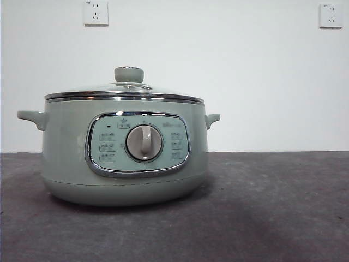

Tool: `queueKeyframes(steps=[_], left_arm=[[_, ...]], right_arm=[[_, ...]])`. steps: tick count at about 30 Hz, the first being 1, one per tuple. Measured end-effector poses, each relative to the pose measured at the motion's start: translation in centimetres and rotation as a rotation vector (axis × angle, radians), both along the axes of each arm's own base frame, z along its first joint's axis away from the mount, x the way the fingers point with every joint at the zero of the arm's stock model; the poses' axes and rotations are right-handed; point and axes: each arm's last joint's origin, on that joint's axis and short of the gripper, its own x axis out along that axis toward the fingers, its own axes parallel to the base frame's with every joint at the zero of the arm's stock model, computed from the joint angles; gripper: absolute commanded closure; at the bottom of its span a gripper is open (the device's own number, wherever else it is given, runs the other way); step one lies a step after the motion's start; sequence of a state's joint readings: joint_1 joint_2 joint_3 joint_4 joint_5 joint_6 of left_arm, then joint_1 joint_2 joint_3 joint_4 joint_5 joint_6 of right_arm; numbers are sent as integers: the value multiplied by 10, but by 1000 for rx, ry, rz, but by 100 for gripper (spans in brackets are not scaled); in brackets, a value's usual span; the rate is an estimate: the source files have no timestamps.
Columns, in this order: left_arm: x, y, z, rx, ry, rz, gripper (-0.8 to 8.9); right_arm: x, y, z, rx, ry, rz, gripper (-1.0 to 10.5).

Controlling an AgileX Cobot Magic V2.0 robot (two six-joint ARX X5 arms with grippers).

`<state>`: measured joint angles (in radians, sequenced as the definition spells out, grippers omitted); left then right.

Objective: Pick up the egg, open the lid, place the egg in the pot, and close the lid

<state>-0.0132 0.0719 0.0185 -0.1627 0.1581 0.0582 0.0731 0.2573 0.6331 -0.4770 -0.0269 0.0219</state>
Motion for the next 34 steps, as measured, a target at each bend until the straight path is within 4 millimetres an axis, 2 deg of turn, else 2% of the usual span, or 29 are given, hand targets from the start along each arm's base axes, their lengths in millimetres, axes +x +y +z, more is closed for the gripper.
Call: queueKeyframes(steps=[9,19,34], left_arm=[[0,0,0,0,0,0,817],[0,0,0,0,0,0,817],[0,0,0,0,0,0,817]], right_arm=[[17,-8,-86,-7,-56,-112,946],[29,-9,-153,-7,70,-111,946],[29,-9,-154,-5,71,-113,946]])
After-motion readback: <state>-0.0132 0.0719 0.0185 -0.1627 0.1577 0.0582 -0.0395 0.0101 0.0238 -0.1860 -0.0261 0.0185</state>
